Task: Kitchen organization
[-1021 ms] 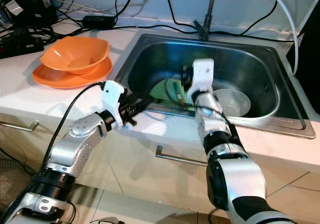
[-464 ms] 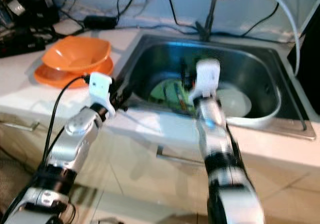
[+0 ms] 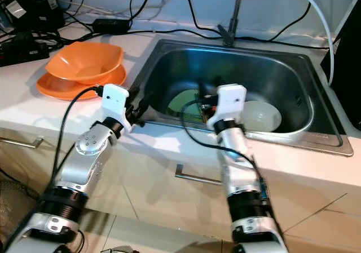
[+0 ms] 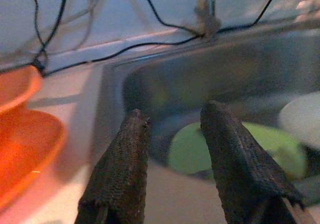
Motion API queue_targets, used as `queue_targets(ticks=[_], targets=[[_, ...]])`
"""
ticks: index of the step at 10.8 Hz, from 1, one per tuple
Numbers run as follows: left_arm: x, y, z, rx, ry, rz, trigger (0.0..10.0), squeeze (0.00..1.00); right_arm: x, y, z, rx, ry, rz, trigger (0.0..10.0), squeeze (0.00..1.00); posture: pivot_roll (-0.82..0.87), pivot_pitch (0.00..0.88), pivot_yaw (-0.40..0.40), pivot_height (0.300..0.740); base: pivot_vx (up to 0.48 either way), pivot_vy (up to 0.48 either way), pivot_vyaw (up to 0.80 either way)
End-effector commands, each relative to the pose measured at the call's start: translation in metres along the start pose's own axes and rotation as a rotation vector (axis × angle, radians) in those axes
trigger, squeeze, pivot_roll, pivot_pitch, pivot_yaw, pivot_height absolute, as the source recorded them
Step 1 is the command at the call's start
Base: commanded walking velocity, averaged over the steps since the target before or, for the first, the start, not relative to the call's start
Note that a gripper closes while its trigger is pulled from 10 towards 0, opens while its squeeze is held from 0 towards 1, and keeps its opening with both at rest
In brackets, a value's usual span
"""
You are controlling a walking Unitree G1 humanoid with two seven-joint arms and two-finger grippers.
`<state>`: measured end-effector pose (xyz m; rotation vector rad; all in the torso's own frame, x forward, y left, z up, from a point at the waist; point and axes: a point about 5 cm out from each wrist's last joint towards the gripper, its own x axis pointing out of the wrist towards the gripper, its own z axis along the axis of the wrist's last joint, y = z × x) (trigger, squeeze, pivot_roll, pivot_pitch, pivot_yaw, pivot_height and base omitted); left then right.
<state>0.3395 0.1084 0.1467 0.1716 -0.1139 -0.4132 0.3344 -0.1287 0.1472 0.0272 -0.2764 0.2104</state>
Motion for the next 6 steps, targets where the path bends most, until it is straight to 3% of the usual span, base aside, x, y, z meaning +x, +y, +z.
queue_targets(ticks=[1, 3, 4, 6], targets=[[0.005, 0.003, 0.009, 0.067, -0.017, 0.014, 10.0, 0.0, -0.001, 0.002, 0.002, 0.008, 0.004, 0.002, 10.0, 0.0, 0.06, 0.0, 0.006, 0.74, 0.0, 0.0, 0.0], [0.017, 0.033, 0.037, 0.327, -0.027, 0.098, 10.0, 0.0, 0.001, 0.009, 0.001, 0.038, 0.019, -0.002, 10.0, 0.0, 0.08, 0.0, 0.007, 0.74, 0.0, 0.0, 0.0], [0.023, 0.046, 0.051, 0.433, -0.029, 0.113, 10.0, 0.96, 0.002, 0.013, 0.001, 0.05, 0.02, 0.001, 10.0, 0.0, 0.08, 0.0, 0.011, 0.74, 0.0, 0.0, 0.0], [0.03, 0.065, 0.066, 0.58, 0.014, 0.106, 10.0, 1.0, 0.004, 0.017, 0.0, 0.061, 0.027, 0.003, 10.0, 0.0, 0.09, 0.0, 0.02, 0.74, 0.0, 0.0, 0.0]])
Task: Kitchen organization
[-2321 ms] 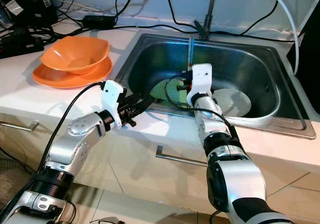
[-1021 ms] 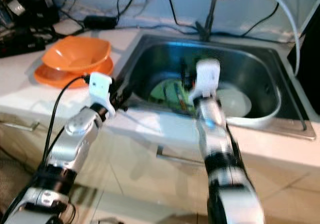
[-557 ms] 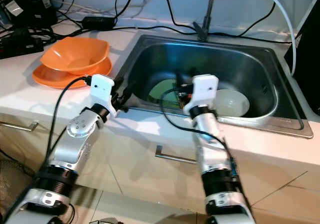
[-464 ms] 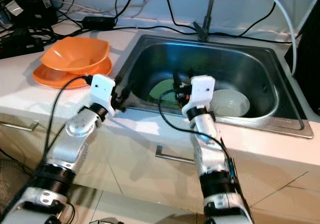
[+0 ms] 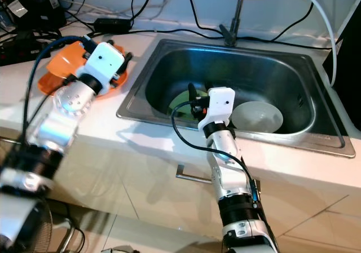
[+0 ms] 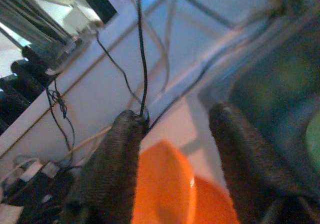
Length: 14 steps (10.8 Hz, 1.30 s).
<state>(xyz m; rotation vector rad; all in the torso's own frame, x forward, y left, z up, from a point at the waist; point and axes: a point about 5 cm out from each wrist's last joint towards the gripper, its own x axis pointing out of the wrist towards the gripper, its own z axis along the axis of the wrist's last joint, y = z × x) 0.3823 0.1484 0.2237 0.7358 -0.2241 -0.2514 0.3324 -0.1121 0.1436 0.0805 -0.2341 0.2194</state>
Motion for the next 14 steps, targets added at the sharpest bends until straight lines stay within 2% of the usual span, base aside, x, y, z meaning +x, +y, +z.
queue_targets(ticks=[1, 2, 4, 8, 9, 10, 12, 14], targets=[[0.003, 0.003, 0.0, 0.06, 0.027, -0.027, 10.0, 1.0, 0.004, 0.002, 0.004, 0.005, -0.008, 0.002, 10.0, 0.0, 0.09, 0.0, 0.023, 0.74, 0.0, 0.0, 0.0], [0.006, 0.014, -0.01, 0.127, 0.102, -0.032, 10.0, 0.0, 0.004, 0.003, 0.004, 0.009, -0.007, 0.0, 10.0, 0.0, 0.09, 0.0, 0.025, 0.74, 0.0, 0.0, 0.0], [0.005, 0.021, -0.03, 0.204, 0.259, -0.104, 10.0, 0.0, 0.004, 0.003, 0.001, 0.003, 0.006, -0.002, 10.0, 0.0, 0.09, 0.0, 0.03, 0.74, 0.0, 0.0, 0.0], [0.006, 0.024, -0.036, 0.215, 0.335, -0.143, 10.0, 0.0, 0.006, 0.006, 0.001, 0.009, 0.004, 0.007, 10.0, 0.0, 0.09, 0.0, 0.031, 0.74, 0.0, 0.0, 0.0], [0.007, 0.026, -0.033, 0.208, 0.32, -0.134, 10.0, 0.0, 0.006, 0.006, 0.002, 0.009, 0.0, 0.006, 10.0, 0.0, 0.09, 0.0, 0.032, 0.74, 0.0, 0.0, 0.0], [0.01, 0.027, -0.02, 0.184, 0.25, -0.13, 10.0, 0.0, 0.007, 0.005, 0.002, 0.011, -0.002, 0.001, 10.0, 0.0, 0.09, 0.0, 0.032, 0.74, 0.0, 0.0, 0.0], [0.012, 0.022, -0.007, 0.116, 0.18, -0.14, 10.0, 0.0, 0.007, 0.007, 0.001, 0.012, 0.0, 0.004, 10.0, 0.0, 0.1, 0.0, 0.031, 0.74, 0.0, 0.0, 0.0], [0.01, 0.011, -0.015, 0.1, 0.209, -0.2, 10.0, 0.0, 0.007, 0.007, 0.001, 0.012, 0.001, 0.005, 10.0, 0.0, 0.09, 0.0, 0.033, 0.74, 0.0, 0.0, 0.0]])
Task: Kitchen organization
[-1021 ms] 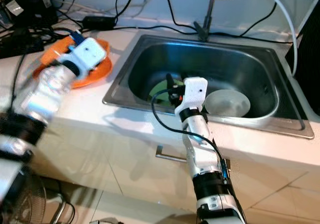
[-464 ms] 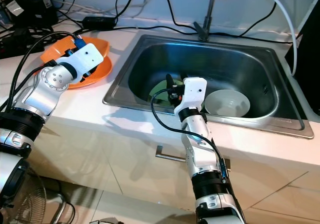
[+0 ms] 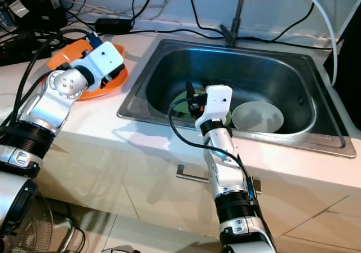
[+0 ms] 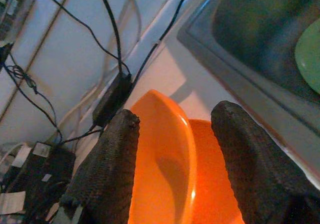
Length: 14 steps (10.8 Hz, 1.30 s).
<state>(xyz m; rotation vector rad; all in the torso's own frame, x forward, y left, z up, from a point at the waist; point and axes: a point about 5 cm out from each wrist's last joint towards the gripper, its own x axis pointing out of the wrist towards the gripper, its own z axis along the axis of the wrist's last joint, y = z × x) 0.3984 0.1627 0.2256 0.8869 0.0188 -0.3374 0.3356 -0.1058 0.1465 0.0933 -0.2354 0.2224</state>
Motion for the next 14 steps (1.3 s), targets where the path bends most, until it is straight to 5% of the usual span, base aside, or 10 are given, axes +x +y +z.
queue_targets(ticks=[1, 3, 10, 11, 12, 14], targets=[[0.0, -0.007, -0.008, -0.006, 0.03, -0.035, 10.0, 0.0, 0.002, 0.001, 0.0, -0.001, 0.004, 0.001, 10.0, 0.0, 0.09, 0.0, 0.034, 0.74, 0.0, 0.0, 0.0], [-0.003, -0.004, -0.03, 0.106, 0.142, -0.006, 10.0, 0.0, 0.002, 0.001, -0.001, 0.001, 0.007, 0.001, 10.0, 0.0, 0.09, 0.0, 0.034, 0.74, 0.0, 0.0, 0.0], [-0.005, -0.003, -0.057, 0.233, 0.301, 0.029, 10.0, 0.0, 0.002, 0.002, -0.002, 0.005, 0.01, 0.0, 10.0, 0.0, 0.09, 0.0, 0.035, 0.74, 0.0, 0.0, 0.0], [-0.005, -0.004, -0.059, 0.251, 0.312, 0.03, 1.5, 0.0, 0.002, 0.001, -0.002, 0.004, 0.01, -0.001, 10.0, 0.0, 0.09, 0.0, 0.035, 0.74, 0.0, 0.0, 0.0], [-0.005, -0.004, -0.06, 0.257, 0.313, 0.033, 0.0, 0.0, 0.002, 0.001, -0.002, 0.004, 0.01, -0.002, 10.0, 0.0, 0.09, 0.0, 0.036, 0.74, 0.0, 0.0, 0.0], [-0.004, -0.005, -0.059, 0.267, 0.308, 0.035, 0.0, 0.0, 0.002, 0.001, -0.002, 0.003, 0.009, -0.005, 10.0, 0.0, 0.09, 0.0, 0.037, 0.74, 0.0, 0.0, 0.0]])
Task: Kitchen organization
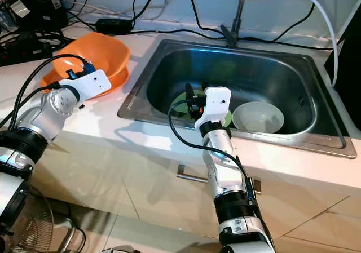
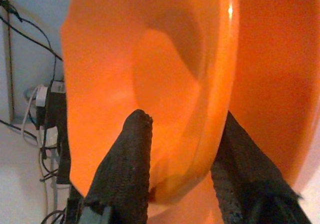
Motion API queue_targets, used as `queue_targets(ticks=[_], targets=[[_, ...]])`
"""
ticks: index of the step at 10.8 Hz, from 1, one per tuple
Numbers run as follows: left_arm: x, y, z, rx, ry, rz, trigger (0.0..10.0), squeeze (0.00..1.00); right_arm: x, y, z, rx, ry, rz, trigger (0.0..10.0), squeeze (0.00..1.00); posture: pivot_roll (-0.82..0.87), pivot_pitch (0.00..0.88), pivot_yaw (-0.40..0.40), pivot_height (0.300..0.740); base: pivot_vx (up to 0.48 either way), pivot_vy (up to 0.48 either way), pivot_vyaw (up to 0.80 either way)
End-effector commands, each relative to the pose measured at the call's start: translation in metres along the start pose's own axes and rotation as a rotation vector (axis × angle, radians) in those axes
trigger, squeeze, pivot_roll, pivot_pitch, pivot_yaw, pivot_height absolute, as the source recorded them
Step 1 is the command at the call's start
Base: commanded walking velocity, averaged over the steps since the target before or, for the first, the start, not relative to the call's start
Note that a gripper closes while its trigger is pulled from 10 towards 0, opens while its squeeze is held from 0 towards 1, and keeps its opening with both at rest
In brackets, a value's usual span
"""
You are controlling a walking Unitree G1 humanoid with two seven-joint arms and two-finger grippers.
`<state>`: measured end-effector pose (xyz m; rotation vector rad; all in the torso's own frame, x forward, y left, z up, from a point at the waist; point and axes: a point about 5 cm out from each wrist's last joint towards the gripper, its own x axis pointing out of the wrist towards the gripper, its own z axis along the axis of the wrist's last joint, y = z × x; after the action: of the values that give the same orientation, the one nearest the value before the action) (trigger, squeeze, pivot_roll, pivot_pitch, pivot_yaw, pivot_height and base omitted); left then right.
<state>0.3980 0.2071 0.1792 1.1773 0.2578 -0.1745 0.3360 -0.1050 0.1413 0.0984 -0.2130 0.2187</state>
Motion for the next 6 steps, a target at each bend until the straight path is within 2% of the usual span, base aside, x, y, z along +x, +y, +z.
queue_targets(ticks=[1, 4, 6], targets=[[0.001, 0.005, 0.004, 0.025, -0.006, 0.015, 0.0, 0.0, 0.003, 0.001, 0.003, -0.003, -0.012, 0.002, 10.0, 0.0, 0.09, 0.0, 0.037, 0.74, 0.0, 0.0, 0.0], [0.001, 0.006, 0.003, 0.038, -0.008, 0.032, 0.0, 0.0, 0.002, 0.001, 0.003, -0.004, -0.012, 0.0, 10.0, 0.0, 0.09, 0.0, 0.038, 0.74, 0.0, 0.0, 0.0], [-0.001, 0.017, 0.008, 0.074, -0.039, 0.106, 0.0, 0.0, 0.002, 0.001, 0.002, -0.004, -0.009, 0.001, 10.0, 0.0, 0.09, 0.0, 0.039, 0.74, 0.0, 0.0, 0.0]])
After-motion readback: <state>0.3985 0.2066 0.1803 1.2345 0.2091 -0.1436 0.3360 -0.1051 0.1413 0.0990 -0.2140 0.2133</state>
